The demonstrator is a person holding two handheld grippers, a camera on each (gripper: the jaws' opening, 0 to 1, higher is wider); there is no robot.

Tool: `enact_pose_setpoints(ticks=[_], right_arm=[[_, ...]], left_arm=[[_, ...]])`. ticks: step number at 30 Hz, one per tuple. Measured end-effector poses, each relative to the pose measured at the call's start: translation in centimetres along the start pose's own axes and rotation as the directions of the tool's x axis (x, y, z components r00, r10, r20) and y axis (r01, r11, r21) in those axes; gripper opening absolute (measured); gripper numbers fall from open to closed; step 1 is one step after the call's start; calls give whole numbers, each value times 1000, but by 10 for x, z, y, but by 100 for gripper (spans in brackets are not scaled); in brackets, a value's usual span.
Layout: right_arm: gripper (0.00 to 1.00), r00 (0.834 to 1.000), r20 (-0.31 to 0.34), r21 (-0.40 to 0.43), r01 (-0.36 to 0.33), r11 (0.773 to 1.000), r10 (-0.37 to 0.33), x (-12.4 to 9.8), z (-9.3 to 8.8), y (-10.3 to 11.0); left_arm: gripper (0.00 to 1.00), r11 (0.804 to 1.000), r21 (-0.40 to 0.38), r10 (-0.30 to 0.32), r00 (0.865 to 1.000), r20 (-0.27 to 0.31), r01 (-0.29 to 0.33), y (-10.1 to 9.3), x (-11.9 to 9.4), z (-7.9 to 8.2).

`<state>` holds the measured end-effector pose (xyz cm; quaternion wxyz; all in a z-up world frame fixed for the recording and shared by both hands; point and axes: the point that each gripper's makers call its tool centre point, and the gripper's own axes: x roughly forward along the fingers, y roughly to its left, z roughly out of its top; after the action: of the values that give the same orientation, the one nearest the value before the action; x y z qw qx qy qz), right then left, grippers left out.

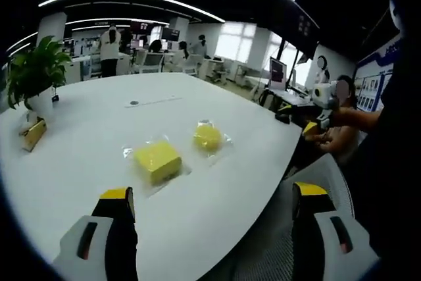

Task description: Compare the silicone blocks by pressing each to a similar depth, holding the contact briefly, and releasing to observe deformation and rebound differences across the visible hardness samples.

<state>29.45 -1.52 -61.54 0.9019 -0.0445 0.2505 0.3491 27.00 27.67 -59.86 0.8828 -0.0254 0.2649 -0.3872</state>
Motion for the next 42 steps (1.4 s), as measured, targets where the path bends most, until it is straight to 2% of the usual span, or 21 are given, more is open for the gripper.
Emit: enact_pose_setpoints(ticks=[4, 9, 16, 20, 24, 27, 29, 32, 37, 39, 42], right_arm=[[96, 998, 59, 4, -29, 1000, 29, 0, 11, 6], [96, 997, 70, -8, -41, 999, 42, 3, 12, 9], [96, 999, 33, 15, -42, 999, 41, 5, 4, 10], [96, 999, 33, -3, -36, 999, 36, 4, 3, 11], [96, 999, 26, 2, -30, 1000, 30, 1, -1, 10], [96, 998, 58, 25, -34, 999, 33, -2, 3, 10], [96, 998, 58, 27, -38, 999, 37, -2, 3, 10], [96, 999, 41, 24, -36, 999, 35, -1, -1, 10], [96, 999, 27, 25, -43, 999, 42, 2, -8, 10], [96, 1000, -5, 21, -31, 999, 31, 5, -16, 6], [96, 999, 2, 28, -36, 999, 36, 5, -16, 6]], left_arm=[[99, 1000, 14, 15, 1000, 9, -15, 3, -2, 0], [99, 1000, 18, 14, 999, 32, -15, 3, -2, 5], [99, 1000, 26, 4, 1000, 2, -4, 0, 1, 2], [99, 1000, 24, 6, 1000, -11, -6, 1, 1, -1], [99, 1000, 25, 3, 1000, -9, -2, 0, 2, 0], [99, 1000, 25, 0, 1000, -5, 0, -1, 2, 1], [99, 1000, 24, 7, 1000, -7, -7, 1, 2, 0], [99, 999, 32, 17, 1000, 1, -17, 3, 2, 2], [99, 1000, 24, -3, 1000, 21, 3, -1, 2, 3], [99, 1000, 25, -5, 1000, 14, 5, -1, 3, -1], [99, 999, 36, -18, 1000, 8, 18, -2, 4, -6]])
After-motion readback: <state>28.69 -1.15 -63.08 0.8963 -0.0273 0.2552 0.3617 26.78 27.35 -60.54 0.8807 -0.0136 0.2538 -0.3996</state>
